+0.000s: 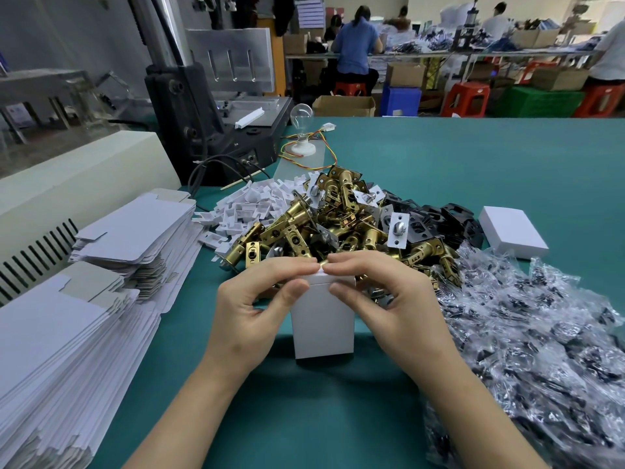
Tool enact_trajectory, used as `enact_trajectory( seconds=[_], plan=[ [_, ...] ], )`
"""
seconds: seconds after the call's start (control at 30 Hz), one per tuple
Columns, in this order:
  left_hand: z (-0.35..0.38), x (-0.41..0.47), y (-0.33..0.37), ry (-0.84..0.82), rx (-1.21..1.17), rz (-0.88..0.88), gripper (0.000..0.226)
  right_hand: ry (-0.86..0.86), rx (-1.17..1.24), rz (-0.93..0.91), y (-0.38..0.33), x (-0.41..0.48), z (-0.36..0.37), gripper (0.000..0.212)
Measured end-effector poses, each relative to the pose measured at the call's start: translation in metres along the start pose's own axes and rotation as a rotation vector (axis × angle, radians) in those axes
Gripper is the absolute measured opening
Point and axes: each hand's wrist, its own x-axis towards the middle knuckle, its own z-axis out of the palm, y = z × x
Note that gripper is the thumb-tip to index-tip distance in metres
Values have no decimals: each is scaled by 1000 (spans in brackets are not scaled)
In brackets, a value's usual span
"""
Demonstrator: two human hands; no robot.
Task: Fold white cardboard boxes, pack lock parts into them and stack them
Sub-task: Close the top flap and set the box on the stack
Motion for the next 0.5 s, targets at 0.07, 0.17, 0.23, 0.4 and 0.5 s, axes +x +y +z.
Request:
enact_trajectory(
  seconds=[0.07,0.17,0.23,0.4,0.5],
  plan=[
    [-1,0,-1,-30,11,7,26,6,-15,-9,1,0,0,18],
    [-4,-1,-5,-59,36,6,23,2,-29,-19,0,1,1,15],
    [-5,-2,-5,-58,47,-2,24,-7,-25,-14,0,1,1,15],
    [-3,-5,-2,-88,-6,-54,23,-17,-35,-6,2,1,1,12],
    [-2,-6,-1,-75,1,-90,23,-13,-19,2,4,1,1,13]
  ],
)
